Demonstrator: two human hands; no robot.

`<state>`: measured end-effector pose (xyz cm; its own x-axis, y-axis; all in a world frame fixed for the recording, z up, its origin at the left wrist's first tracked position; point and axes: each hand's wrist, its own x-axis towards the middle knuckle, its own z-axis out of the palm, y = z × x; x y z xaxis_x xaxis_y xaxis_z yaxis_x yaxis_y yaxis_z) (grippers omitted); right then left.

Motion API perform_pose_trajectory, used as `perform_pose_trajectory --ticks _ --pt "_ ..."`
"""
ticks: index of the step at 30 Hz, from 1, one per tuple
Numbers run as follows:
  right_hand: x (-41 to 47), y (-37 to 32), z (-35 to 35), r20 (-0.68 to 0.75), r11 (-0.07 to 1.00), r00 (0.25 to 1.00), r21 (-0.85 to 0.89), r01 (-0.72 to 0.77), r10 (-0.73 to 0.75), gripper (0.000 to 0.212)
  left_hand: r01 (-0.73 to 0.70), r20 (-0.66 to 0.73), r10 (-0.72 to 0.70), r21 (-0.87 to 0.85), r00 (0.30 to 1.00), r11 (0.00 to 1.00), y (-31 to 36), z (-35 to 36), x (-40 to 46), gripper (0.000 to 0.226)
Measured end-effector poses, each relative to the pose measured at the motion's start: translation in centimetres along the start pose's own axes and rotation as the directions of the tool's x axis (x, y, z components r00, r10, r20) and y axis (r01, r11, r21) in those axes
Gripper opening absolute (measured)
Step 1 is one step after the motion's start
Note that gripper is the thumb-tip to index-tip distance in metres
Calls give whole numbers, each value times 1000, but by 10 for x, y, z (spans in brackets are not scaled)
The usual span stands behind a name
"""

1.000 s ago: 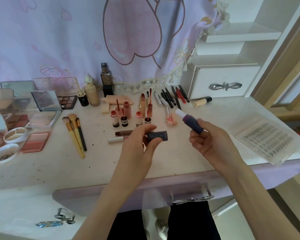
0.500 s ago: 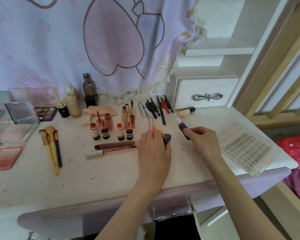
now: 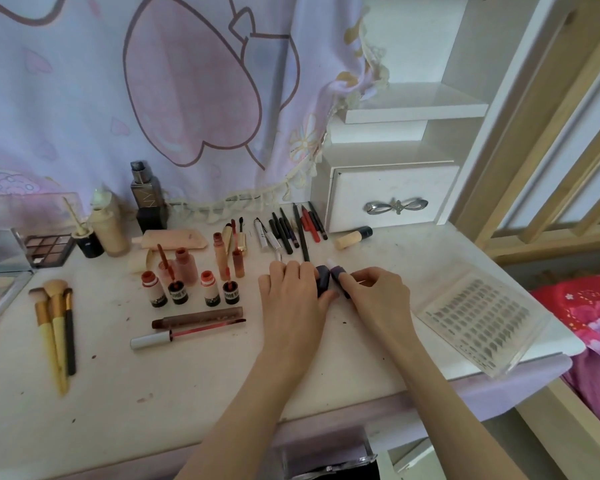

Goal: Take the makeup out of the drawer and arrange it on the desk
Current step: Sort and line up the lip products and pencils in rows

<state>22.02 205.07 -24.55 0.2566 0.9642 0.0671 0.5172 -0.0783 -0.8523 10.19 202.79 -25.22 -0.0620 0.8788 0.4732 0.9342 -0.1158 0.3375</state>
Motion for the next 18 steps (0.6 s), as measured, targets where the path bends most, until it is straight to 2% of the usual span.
perform_pose_trajectory --ticks 8,12,18 --pt "7 0 2 35 996 998 -79 50 -47 23 -83 4 84 -77 996 994 -2 -5 -1 17" --pt "8 -1 -1 34 994 995 -54 96 -94 11 -103 -14 103 -62 995 993 -1 -4 -3 15" --pt "10 -7 0 93 978 983 -121 172 -161 18 -127 -44 125 -38 991 991 -2 -3 -3 13"
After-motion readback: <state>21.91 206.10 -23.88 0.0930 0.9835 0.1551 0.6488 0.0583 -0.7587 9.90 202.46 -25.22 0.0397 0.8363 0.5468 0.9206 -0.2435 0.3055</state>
